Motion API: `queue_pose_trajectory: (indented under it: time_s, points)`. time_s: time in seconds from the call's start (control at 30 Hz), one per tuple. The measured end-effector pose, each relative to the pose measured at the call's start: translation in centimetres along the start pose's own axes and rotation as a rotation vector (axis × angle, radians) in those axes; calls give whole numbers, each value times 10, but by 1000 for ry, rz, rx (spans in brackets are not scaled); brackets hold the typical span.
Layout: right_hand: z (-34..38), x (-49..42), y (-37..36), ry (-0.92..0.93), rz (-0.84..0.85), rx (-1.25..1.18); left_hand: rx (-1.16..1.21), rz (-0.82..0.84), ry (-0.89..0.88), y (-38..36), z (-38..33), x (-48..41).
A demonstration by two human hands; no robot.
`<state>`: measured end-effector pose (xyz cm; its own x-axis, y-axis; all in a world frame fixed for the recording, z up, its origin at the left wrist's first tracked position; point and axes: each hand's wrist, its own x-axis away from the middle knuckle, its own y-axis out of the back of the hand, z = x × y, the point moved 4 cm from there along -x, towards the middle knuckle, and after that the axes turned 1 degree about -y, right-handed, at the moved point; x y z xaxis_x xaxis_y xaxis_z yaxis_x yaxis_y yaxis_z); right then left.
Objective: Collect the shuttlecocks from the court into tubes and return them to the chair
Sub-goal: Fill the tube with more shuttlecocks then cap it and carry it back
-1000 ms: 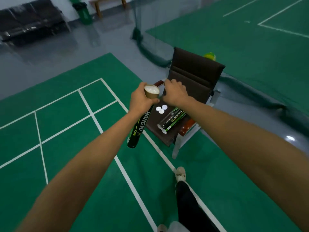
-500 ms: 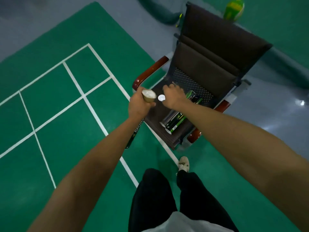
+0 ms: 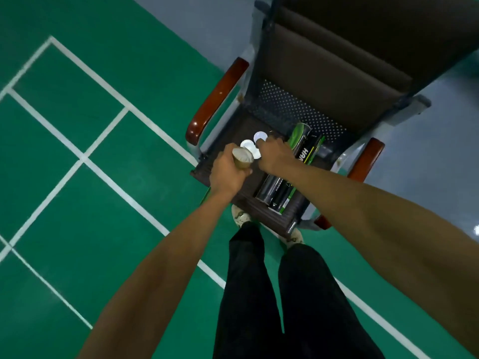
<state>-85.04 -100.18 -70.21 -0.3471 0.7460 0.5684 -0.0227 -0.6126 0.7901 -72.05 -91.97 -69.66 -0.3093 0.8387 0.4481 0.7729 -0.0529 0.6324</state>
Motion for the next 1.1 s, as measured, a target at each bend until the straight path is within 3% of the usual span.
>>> queue_pose_trajectory:
  time_s: [0.53,0.87,1.03,1.1]
  points:
    - [-11,-229,-184,25,50,155,-344,94,-84,-76,108,-157]
    - [-18,-259,-222,29,47,231,-322,93,-30,-90,129,-173]
    - [-21,-245,-224,-11,-38,110,-300,84,-34,-85,120,-169]
    - [-22,-231,-214,-94,-127,-86,-299,79,-39,-82,114,-166]
